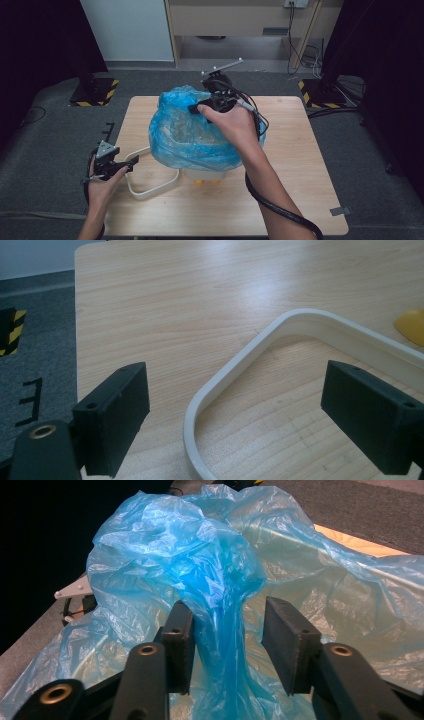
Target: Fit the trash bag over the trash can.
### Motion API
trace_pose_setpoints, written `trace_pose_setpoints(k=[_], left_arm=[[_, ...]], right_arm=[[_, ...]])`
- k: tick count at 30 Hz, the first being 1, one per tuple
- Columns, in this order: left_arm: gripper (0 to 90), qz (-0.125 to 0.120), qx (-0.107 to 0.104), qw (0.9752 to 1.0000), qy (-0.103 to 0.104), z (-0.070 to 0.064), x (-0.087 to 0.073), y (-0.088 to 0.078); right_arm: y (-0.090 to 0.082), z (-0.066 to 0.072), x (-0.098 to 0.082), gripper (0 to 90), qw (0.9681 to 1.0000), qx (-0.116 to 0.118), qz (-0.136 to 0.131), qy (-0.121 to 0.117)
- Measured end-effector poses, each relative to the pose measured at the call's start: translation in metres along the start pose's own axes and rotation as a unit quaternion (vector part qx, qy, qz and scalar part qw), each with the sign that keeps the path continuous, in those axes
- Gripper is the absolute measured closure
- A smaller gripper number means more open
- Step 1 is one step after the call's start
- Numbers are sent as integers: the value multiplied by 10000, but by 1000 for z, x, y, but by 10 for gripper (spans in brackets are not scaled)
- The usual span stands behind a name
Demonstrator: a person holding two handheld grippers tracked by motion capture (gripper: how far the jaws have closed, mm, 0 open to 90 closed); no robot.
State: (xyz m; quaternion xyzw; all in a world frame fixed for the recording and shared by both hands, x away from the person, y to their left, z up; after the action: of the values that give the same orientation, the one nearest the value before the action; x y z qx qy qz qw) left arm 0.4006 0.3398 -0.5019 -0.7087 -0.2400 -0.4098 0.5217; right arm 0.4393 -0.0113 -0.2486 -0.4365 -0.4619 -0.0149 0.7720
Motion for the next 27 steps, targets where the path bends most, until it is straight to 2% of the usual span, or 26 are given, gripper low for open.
trace_pose_setpoints(k=[4,9,13,27], left_arm=[[114,-12,8,10000,-7,0,0,0],[114,8,1,10000,14,-1,0,1],[115,1,-2,10000,16,-1,0,0],[115,-3,-4,10000,7,0,1,0]], right_arm=[[-1,2,1,531,10000,-2,9,-27],[3,3,4,693,9999,28,108,-63],[12,3,5,756,9995,26,293,-97],[31,-4,3,803,9970,-7,773,-23]])
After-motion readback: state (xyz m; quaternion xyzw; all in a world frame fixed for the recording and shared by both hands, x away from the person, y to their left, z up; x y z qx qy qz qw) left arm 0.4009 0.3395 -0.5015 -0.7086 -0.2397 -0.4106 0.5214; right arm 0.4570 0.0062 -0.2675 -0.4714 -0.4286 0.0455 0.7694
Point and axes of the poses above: each handheld gripper's, and its own axes: y roughly forward along the jaws, x roughly out of its top, z roughly to its left, the point moved 2 cm from there along y, roughly forward along the jaws, and after that the axes turned 6 degrees about -y, right-handed, at the moved point
